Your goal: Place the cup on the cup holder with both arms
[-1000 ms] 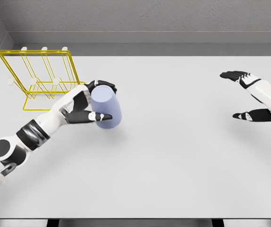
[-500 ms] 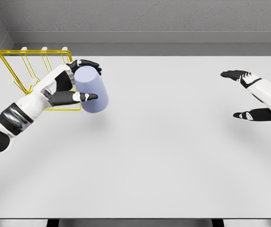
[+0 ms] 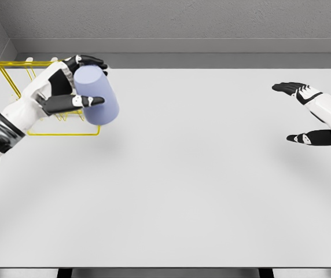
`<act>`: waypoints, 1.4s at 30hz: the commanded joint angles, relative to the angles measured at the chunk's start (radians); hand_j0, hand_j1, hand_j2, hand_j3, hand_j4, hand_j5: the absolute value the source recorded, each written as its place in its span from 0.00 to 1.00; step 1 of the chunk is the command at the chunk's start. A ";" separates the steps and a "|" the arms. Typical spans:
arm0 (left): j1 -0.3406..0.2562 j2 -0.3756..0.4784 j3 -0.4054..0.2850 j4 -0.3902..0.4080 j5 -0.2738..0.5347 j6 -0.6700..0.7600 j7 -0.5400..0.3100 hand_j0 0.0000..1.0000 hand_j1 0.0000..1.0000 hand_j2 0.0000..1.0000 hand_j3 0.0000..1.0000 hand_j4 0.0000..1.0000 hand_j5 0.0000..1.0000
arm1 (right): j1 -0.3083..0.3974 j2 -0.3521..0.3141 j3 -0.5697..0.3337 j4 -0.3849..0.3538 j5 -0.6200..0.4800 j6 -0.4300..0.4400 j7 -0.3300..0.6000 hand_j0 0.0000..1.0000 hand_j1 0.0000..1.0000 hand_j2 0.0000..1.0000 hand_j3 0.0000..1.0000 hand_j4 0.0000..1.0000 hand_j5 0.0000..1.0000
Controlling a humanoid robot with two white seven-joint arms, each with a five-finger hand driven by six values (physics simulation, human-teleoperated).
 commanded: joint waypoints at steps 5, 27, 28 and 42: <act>-0.008 0.012 0.014 0.025 0.021 0.000 0.000 0.64 0.64 0.64 0.64 0.64 0.64 | 0.000 -0.001 0.000 -0.001 -0.010 0.003 -0.001 1.00 1.00 1.00 1.00 1.00 1.00; -0.040 0.001 0.035 0.134 0.022 0.001 0.000 0.64 0.64 0.64 0.64 0.64 0.64 | 0.008 -0.002 -0.014 0.006 -0.010 0.003 0.001 1.00 1.00 1.00 1.00 1.00 1.00; -0.041 -0.002 0.035 0.138 0.022 0.003 0.000 0.64 0.64 0.64 0.64 0.64 0.64 | 0.008 -0.002 -0.014 0.006 -0.010 0.003 -0.001 1.00 1.00 1.00 1.00 1.00 1.00; -0.040 -0.026 0.027 0.158 0.019 0.006 0.000 0.66 0.66 0.66 0.66 0.66 0.66 | 0.009 -0.004 -0.020 0.011 -0.010 0.003 0.002 1.00 1.00 1.00 1.00 1.00 1.00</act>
